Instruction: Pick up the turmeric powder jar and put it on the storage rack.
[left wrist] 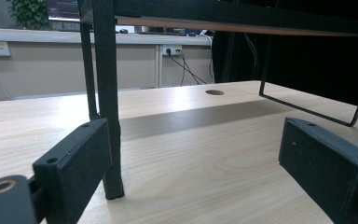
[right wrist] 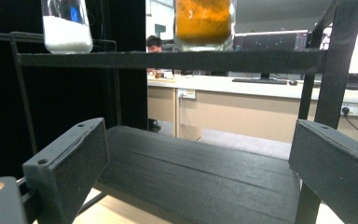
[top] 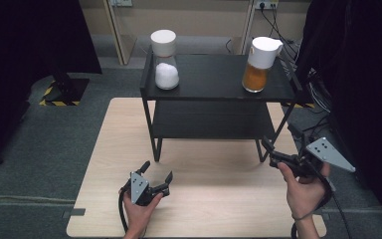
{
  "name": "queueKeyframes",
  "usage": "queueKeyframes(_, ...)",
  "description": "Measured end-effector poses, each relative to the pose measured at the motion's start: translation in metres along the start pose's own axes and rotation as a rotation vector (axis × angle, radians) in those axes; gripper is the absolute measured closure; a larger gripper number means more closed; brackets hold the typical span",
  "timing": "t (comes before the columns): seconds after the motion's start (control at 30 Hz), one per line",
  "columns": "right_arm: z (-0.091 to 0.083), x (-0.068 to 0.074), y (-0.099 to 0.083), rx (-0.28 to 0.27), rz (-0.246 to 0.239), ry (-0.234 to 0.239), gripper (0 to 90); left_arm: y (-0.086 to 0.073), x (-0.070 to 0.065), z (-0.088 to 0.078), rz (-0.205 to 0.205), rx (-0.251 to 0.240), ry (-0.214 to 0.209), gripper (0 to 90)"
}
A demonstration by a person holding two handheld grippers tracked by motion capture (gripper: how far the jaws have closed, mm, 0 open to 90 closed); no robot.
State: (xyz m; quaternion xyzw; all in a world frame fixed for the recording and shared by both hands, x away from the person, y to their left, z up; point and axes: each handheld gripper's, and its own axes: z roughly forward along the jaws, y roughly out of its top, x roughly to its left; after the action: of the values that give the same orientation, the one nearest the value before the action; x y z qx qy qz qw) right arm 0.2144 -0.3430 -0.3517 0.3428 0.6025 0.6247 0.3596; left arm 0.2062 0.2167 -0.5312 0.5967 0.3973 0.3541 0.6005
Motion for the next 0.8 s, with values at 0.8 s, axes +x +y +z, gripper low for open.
queueKeyframes(0.8,-0.012,0.002,-0.066,0.118,0.032,0.027,4.8,0.000,0.000,0.000,0.000,0.000,-0.001,8.6)
